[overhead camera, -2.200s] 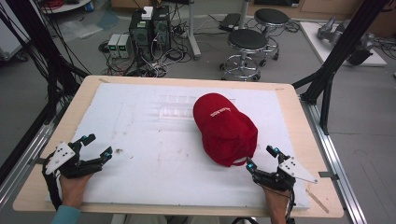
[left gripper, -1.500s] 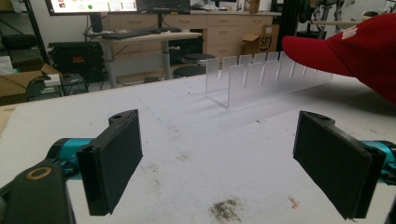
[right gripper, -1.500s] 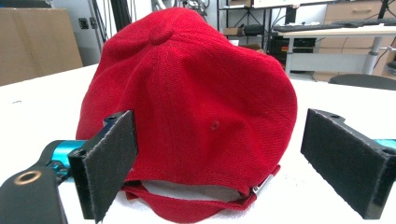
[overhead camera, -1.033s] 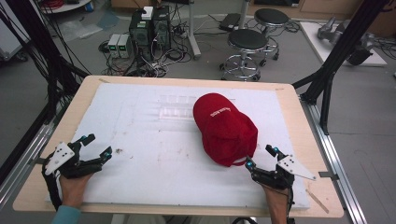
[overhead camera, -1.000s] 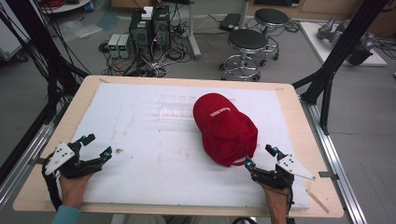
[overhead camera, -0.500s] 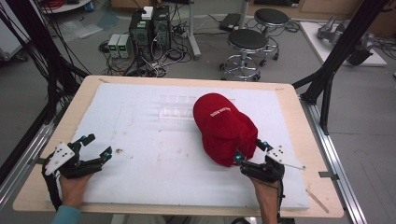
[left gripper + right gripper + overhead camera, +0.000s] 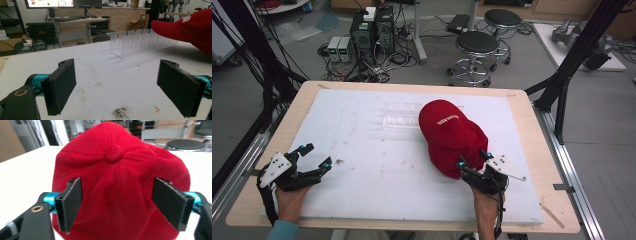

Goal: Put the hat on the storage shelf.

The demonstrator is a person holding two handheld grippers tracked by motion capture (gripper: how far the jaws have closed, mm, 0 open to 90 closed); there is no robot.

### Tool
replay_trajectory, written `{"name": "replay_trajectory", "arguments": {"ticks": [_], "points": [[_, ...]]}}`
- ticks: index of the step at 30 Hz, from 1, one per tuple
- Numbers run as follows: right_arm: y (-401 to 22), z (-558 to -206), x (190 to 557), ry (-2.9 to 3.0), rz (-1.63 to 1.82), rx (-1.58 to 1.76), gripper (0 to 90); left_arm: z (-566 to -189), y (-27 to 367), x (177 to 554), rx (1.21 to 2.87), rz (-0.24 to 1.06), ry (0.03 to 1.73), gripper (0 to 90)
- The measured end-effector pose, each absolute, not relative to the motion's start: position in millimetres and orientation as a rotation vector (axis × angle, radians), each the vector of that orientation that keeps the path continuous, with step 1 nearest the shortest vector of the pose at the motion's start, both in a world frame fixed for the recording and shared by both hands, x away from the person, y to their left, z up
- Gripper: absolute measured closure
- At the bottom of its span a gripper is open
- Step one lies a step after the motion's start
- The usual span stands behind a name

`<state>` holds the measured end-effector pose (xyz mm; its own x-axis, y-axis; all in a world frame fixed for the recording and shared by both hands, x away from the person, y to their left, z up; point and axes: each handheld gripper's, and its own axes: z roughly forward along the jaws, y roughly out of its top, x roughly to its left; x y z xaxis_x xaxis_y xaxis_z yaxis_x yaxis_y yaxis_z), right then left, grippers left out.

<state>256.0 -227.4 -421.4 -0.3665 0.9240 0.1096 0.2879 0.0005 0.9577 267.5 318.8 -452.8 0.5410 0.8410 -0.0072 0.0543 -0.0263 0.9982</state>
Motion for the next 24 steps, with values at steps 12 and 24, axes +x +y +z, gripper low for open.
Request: {"name": "replay_trajectory", "arguments": {"ticks": [12,24], "points": [[-223.1,-428.4,261.2,1.678,1.378,1.355,50.5,-452.8,319.2,267.6,1.472,0.751,0.819,15.8],[-224.1,-422.2,262.6,1.675,1.301,1.35,81.5,-452.7,319.3,267.9,1.475,0.753,0.822,16.1]]}}
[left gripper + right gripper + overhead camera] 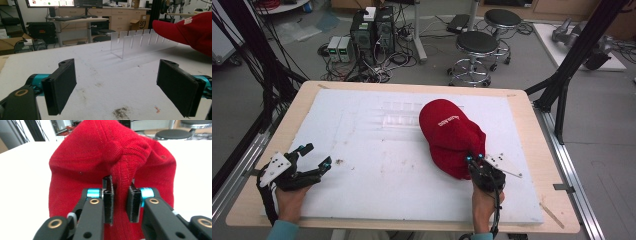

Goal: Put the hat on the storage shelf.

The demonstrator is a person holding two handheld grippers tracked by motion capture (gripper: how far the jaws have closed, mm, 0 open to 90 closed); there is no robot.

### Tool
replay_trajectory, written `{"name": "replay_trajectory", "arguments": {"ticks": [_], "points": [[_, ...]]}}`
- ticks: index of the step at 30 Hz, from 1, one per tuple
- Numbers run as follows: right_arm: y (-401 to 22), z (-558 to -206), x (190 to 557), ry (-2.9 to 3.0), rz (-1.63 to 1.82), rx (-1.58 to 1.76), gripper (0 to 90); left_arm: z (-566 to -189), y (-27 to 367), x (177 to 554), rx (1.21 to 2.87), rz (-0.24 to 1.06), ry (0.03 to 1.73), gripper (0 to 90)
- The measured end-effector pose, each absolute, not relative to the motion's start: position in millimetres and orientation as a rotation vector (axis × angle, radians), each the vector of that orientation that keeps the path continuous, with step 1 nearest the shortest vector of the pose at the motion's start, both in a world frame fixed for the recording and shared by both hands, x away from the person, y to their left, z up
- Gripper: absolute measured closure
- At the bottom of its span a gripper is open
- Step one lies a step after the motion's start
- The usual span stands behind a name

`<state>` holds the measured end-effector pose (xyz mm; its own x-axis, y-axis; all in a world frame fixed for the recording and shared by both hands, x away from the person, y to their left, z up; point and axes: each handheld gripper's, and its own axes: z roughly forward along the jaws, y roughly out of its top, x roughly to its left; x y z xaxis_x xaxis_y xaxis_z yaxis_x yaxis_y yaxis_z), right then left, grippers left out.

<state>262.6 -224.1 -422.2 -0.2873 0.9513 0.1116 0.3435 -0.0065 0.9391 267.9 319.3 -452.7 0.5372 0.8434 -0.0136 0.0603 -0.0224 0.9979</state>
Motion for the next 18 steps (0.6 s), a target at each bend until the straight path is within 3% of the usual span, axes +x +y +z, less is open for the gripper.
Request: {"name": "replay_trajectory", "arguments": {"ticks": [18], "points": [[-223,-389,274,1.614,1.237,1.234,83.2,-452,318,269,1.482,0.761,0.838,15.6]]}}
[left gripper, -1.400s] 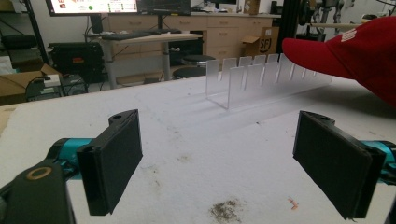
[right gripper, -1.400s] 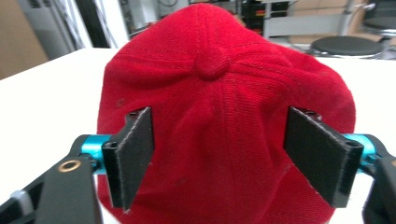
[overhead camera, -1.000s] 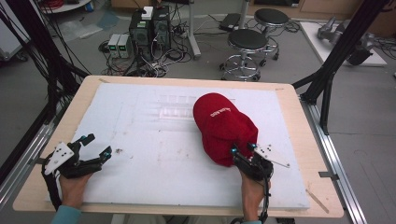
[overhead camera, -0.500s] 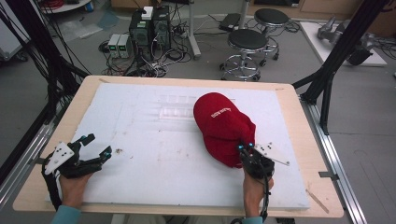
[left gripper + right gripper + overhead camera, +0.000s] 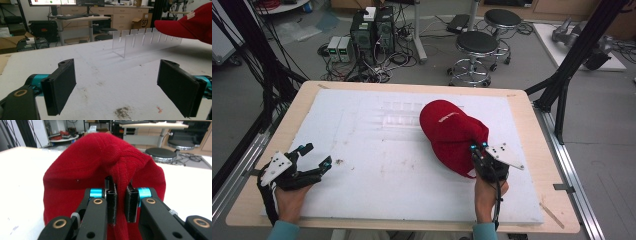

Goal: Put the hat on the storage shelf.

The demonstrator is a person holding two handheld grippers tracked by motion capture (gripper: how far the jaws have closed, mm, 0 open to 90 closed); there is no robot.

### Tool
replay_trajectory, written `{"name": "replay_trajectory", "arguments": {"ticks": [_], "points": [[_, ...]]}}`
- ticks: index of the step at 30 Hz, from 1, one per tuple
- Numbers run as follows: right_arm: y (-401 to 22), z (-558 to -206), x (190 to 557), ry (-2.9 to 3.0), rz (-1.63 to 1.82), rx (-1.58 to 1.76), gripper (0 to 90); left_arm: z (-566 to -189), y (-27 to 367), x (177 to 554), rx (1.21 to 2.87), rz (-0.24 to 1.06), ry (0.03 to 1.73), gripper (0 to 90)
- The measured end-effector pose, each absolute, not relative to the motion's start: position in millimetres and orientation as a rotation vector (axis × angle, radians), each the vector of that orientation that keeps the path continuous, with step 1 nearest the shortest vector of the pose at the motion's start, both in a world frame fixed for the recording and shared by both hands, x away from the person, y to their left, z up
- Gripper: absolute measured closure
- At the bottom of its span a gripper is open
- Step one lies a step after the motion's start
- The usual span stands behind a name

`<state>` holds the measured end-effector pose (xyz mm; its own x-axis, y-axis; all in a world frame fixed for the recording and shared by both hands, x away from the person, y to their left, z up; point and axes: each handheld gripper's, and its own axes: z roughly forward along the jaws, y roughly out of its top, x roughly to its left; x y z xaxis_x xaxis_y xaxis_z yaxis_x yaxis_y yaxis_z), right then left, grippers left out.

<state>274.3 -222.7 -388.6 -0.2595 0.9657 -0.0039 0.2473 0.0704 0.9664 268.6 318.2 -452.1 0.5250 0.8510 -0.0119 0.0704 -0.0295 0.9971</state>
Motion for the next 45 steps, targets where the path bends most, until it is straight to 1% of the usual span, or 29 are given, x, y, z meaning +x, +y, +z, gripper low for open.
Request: {"name": "replay_trajectory", "arguments": {"ticks": [7,16,25,33,40,45], "points": [[-218,-360,283,1.612,1.233,1.133,83.2,-452,318,270,1.486,0.749,0.842,15.6],[-206,-336,290,1.645,1.265,1.027,83.2,-449,320,270,1.504,0.747,0.822,15.4],[-208,-325,289,1.647,1.354,0.964,83.5,-434,324,269,1.484,0.722,0.794,15.3],[-214,-309,285,1.696,1.488,0.865,83.6,-416,318,271,1.479,0.672,0.749,15.3],[-212,-307,283,1.754,1.558,0.807,83.6,-401,309,272,1.502,0.635,0.707,15.3],[-208,-307,285,1.824,1.662,0.726,83.6,-394,302,273,1.528,0.581,0.676,15.2]]}}
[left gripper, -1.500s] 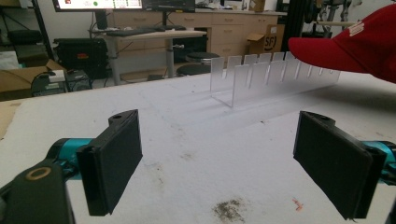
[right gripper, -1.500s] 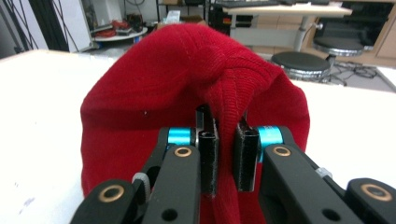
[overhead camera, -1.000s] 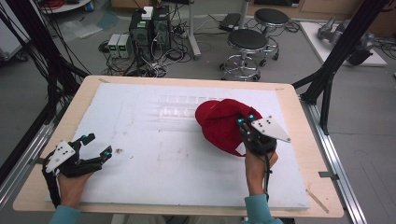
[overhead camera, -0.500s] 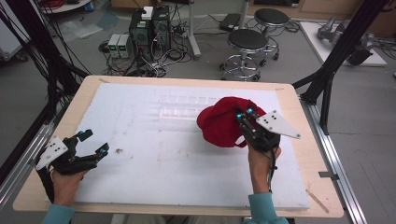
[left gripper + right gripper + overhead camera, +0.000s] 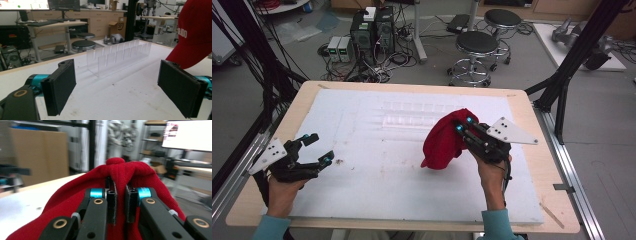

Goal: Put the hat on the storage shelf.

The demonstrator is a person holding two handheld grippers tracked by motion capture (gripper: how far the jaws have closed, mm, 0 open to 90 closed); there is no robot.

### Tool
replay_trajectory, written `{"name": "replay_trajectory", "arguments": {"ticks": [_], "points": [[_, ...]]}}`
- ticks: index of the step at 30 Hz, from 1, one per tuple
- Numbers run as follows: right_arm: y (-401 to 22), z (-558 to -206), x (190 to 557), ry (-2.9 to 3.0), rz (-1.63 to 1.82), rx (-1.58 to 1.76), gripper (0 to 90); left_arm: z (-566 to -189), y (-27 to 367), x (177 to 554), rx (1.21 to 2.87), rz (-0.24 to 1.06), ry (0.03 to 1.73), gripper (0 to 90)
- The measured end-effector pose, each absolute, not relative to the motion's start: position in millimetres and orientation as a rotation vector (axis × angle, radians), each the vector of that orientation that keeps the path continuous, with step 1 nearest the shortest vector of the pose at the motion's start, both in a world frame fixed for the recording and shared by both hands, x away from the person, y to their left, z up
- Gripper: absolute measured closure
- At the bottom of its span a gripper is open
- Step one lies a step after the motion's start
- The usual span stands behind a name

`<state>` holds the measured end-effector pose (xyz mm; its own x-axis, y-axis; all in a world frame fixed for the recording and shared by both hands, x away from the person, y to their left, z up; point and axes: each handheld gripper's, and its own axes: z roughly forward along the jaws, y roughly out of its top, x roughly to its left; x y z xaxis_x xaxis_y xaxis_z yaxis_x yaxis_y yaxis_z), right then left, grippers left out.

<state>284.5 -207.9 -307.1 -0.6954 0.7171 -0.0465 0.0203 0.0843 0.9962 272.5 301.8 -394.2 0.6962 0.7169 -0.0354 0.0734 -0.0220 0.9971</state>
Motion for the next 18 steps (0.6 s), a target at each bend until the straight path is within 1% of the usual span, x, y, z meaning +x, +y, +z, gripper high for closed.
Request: {"name": "replay_trajectory", "arguments": {"ticks": [3,9,12,13,18], "points": [[-203,-309,288,1.888,1.722,0.666,83.6,-390,294,275,1.551,0.536,0.646,15.1],[-193,-310,291,1.964,1.8,0.586,83.6,-385,284,277,1.568,0.495,0.613,14.9],[-185,-311,292,2.016,1.811,0.539,83.6,-382,277,278,1.579,0.469,0.587,14.7],[-183,-312,292,2.031,1.812,0.53,83.6,-380,272,278,1.575,0.442,0.571,14.5],[-174,-313,292,2.078,1.811,0.497,83.6,-370,262,280,1.575,0.409,0.546,12.7]]}}
